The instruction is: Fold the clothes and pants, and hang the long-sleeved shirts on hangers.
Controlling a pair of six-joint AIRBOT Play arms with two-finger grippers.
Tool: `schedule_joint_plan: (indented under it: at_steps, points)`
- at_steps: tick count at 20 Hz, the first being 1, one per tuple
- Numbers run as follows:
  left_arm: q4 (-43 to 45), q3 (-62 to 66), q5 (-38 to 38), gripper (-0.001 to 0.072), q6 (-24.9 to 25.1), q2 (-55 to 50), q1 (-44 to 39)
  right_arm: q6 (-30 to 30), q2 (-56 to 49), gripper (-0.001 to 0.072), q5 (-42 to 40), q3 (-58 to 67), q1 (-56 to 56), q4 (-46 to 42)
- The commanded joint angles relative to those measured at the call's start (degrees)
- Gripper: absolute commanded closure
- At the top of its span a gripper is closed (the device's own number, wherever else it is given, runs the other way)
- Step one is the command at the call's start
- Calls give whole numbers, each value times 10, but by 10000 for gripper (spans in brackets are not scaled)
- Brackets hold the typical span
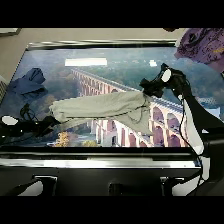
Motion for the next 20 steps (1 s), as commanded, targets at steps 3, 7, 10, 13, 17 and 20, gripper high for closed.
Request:
schedule_joint_plan:
  at_steps: [3,7,10,13,17,20]
  points:
    - [-62,-14,31,37,35,-54,-17,0,12,676,6,0,0,0]
    - [-85,-14,49,93,35,-72,-17,0,19,676,9,0,0,0]
    - [-103,-14,63,147,35,-83,-27,-1,24,676,17,0,0,-1]
    - [-103,-14,63,340,42,-93,-55,-2,27,676,21,0,0,-1]
    - [-105,-10,62,692,60,-94,-70,-2,33,676,23,0,0,0]
    - [-105,41,28,695,65,-82,-70,-20,54,677,12,0,0,-1]
